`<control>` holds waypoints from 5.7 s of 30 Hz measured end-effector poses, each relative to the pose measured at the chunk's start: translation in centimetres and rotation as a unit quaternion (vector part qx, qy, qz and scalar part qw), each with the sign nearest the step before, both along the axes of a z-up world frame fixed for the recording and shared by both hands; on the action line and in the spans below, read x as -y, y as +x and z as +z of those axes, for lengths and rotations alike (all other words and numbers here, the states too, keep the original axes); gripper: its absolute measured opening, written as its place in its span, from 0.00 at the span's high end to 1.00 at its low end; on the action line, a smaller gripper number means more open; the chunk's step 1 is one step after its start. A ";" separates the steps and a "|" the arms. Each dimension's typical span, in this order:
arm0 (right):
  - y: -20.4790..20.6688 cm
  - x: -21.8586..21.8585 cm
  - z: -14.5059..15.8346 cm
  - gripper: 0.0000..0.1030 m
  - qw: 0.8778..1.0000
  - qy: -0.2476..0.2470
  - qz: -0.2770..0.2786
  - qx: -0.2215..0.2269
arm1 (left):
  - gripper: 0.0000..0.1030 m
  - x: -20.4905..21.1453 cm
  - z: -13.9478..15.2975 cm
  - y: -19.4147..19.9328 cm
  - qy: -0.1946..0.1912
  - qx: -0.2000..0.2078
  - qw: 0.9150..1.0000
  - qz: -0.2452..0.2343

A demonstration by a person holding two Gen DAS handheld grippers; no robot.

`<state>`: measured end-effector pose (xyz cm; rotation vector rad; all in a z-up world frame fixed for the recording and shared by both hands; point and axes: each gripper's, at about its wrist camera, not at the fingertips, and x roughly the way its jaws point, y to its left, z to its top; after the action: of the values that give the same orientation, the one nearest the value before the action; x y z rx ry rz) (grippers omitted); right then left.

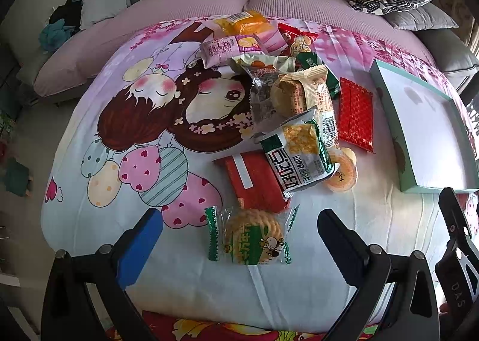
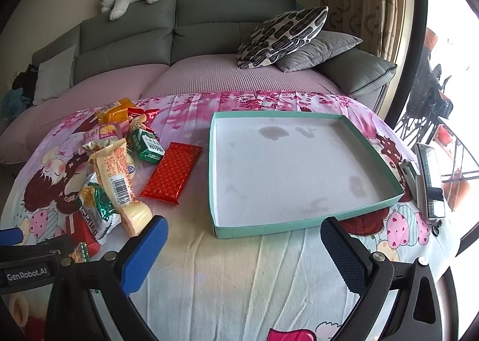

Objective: Organize snacks

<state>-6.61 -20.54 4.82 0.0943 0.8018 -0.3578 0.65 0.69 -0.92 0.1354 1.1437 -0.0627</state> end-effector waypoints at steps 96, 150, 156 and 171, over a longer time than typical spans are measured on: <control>9.9 -3.9 -6.7 0.59 0.945 0.212 0.222 -0.110 | 0.51 -1.9 -3.6 1.6 -0.110 -0.103 0.988 0.038; 11.7 20.4 -4.2 0.57 0.974 0.175 -0.141 -0.026 | 0.33 22.4 -0.1 13.1 -0.167 -0.020 0.975 -0.148; 11.4 19.5 -3.4 0.38 0.976 0.169 -0.134 -0.025 | 0.18 18.6 1.8 11.2 -0.146 0.033 0.980 -0.129; 8.7 11.1 -1.4 0.00 0.991 0.122 -0.043 0.011 | 0.01 6.6 3.3 6.4 -0.102 0.152 0.983 -0.015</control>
<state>2.11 -31.66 3.46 0.3628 0.8198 -0.3386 7.01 -5.88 2.43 -0.0205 0.8252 -0.1786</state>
